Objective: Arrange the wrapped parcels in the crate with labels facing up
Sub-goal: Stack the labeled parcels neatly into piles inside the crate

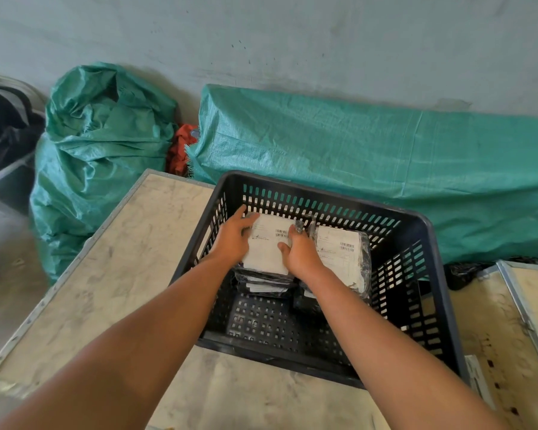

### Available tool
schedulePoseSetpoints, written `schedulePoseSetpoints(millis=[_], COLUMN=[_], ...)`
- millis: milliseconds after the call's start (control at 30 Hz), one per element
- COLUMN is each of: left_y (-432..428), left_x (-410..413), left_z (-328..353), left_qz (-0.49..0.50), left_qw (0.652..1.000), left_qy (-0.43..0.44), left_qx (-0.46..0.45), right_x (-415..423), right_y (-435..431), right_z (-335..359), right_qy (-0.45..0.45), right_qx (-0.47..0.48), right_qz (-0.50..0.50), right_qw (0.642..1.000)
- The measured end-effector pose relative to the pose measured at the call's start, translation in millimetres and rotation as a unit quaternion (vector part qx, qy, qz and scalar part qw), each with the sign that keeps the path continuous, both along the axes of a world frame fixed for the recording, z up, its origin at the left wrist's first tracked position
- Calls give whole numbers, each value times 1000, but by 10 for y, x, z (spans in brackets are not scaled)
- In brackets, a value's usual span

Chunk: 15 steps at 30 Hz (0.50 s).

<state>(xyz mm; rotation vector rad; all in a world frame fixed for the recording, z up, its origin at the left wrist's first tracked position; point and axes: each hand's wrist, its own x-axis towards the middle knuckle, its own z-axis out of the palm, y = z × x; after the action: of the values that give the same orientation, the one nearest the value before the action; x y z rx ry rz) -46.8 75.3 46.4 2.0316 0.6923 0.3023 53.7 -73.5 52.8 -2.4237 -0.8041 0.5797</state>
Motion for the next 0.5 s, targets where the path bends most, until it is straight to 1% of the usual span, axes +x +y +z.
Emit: schedulePoseSetpoints(millis=[67, 100, 167, 233, 300, 333, 367, 433, 500], left_y=[2, -6, -20, -7, 7, 16, 16, 0, -18], left_x=[-6, -9, -22, -48, -70, -74, -75, -64, -41], left_z=[-11, -16, -46, -69, -70, -76, -81, -88, -91], left_qz=[4, -15, -81, -149, -198, -211, -216, -209, -203], left_qw=[1000, 998, 987, 966, 949, 944, 943, 948, 955], left_qy=[14, 41, 125, 200, 236, 242, 240, 225, 203], left_qx=[22, 34, 55, 69, 71, 77, 83, 85, 80], right_x=[-66, -96, -132, -126, -77, -39, -2, 52, 73], right_y=[-43, -74, -140, -209, -283, -317, -350, -409, -445], right_z=[-56, -80, -108, -140, -159, -162, -167, -210, -272], right_qy=[-11, -23, -47, -102, -180, -204, -205, -163, -140], right_qx=[-12, -3, 26, 52, 32, 4, -32, -86, -110], right_qz=[5, 9, 20, 49, 71, 67, 55, 28, 30], right_qw=[1000, 1000, 998, 992, 981, 977, 977, 982, 984])
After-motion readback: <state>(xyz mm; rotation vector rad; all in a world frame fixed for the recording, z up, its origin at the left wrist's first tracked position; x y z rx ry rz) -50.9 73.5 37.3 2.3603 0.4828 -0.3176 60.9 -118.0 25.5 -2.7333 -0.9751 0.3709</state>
